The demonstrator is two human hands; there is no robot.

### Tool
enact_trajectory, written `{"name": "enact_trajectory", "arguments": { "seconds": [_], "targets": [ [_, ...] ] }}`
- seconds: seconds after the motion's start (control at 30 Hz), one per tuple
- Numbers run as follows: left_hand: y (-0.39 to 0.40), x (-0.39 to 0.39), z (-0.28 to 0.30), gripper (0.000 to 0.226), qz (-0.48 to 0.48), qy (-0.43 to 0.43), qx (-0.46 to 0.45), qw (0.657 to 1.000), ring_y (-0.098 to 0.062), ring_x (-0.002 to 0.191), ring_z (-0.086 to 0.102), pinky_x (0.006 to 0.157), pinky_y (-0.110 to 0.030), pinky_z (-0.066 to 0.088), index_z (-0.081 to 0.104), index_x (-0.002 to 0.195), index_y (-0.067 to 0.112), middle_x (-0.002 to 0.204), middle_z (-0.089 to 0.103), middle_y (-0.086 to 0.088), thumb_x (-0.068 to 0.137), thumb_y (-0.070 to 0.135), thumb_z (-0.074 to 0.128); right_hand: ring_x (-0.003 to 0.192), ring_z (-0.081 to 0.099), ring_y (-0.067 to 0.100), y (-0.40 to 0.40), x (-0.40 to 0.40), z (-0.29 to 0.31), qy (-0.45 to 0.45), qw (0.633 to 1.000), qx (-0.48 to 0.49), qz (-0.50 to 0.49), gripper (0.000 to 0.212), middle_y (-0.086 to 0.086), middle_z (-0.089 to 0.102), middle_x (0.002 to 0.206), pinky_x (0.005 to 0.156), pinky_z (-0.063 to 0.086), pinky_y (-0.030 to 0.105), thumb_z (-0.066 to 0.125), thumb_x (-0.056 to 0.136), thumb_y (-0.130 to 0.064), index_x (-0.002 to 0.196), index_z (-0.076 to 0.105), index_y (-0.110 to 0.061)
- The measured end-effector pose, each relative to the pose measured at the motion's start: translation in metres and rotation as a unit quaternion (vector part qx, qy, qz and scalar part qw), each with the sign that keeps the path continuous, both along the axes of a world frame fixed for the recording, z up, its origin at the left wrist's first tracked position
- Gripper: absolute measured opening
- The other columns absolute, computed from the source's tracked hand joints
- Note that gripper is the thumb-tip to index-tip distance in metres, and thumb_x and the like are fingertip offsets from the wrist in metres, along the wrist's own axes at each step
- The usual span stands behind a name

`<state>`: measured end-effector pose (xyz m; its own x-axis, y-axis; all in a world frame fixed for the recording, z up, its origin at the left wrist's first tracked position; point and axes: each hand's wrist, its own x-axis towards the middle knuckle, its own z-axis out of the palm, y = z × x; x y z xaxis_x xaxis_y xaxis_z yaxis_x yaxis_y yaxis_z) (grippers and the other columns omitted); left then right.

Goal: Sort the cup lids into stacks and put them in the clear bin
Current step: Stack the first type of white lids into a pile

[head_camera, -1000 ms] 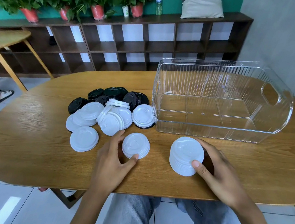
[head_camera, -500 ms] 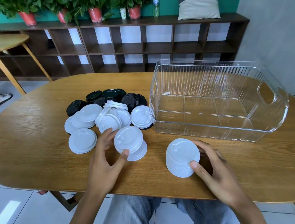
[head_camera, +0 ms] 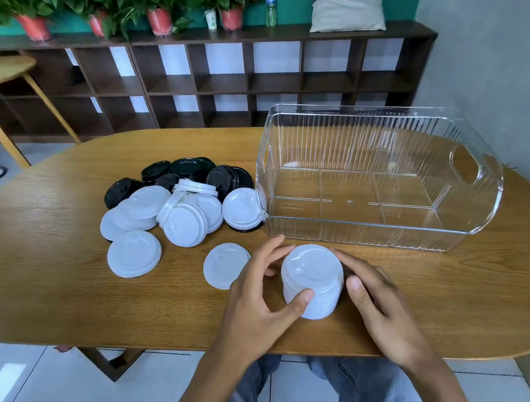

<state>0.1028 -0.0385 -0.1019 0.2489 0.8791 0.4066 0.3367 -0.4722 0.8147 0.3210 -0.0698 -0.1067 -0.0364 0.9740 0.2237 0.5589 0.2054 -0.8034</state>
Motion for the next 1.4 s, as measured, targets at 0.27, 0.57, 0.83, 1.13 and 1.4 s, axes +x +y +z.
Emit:
{"name": "enact_trajectory", "arguments": {
  "seconds": [0.27,0.57,0.83,1.13,1.4],
  "targets": [
    [0.002,0.004,-0.008,0.070,-0.003,0.007,-0.022,1.000,-0.005,0.130,0.055,0.103,-0.015,0.041,0.039,0.144,0.048,0.139,0.059,0.024,0.083,0.052,0.074,0.126,0.049,0.004,0.001,-0.002,0.000,-0.003,1.000,-0.013,-0.010,0.047,-0.034,0.055,0.133,0.109,0.039,0.038,0.039,0.095,-0.063,0.140,0.045,-0.052],
    [0.005,0.005,-0.011,0.076,-0.001,0.003,-0.033,0.999,-0.008,0.134,0.055,0.105,-0.021,0.044,0.040,0.147,0.042,0.139,0.060,0.022,0.082,0.046,0.079,0.124,0.047,0.002,-0.001,-0.003,0.002,-0.029,0.999,-0.017,-0.013,0.046,-0.034,0.055,0.131,0.104,0.037,0.028,0.033,0.097,-0.062,0.140,0.045,-0.050],
    [0.005,0.003,-0.011,0.080,-0.016,0.004,-0.058,0.998,-0.003,0.131,0.054,0.106,-0.016,0.042,0.036,0.148,0.050,0.138,0.057,0.027,0.081,0.052,0.079,0.126,0.042,-0.003,-0.002,-0.005,0.001,-0.077,0.997,-0.014,0.000,0.049,-0.037,0.046,0.134,0.104,0.034,0.031,0.023,0.098,-0.063,0.146,0.030,-0.053],
    [0.006,0.003,-0.011,0.079,-0.023,-0.006,-0.070,0.997,-0.009,0.133,0.055,0.107,-0.036,0.050,0.039,0.149,0.046,0.139,0.060,0.019,0.081,0.045,0.080,0.123,0.043,0.003,-0.005,-0.005,0.004,-0.107,0.994,-0.025,0.016,0.055,-0.026,0.049,0.137,0.107,0.032,0.036,0.019,0.099,-0.060,0.152,0.025,-0.047],
    [0.008,0.001,-0.011,0.079,-0.032,-0.013,-0.086,0.996,-0.008,0.135,0.053,0.109,-0.038,0.048,0.037,0.150,0.046,0.142,0.058,0.020,0.083,0.046,0.079,0.124,0.042,0.001,-0.005,-0.006,0.006,-0.102,0.994,-0.030,0.026,0.052,-0.026,0.049,0.135,0.108,0.030,0.033,0.019,0.097,-0.062,0.148,0.022,-0.053]
  ]
}}
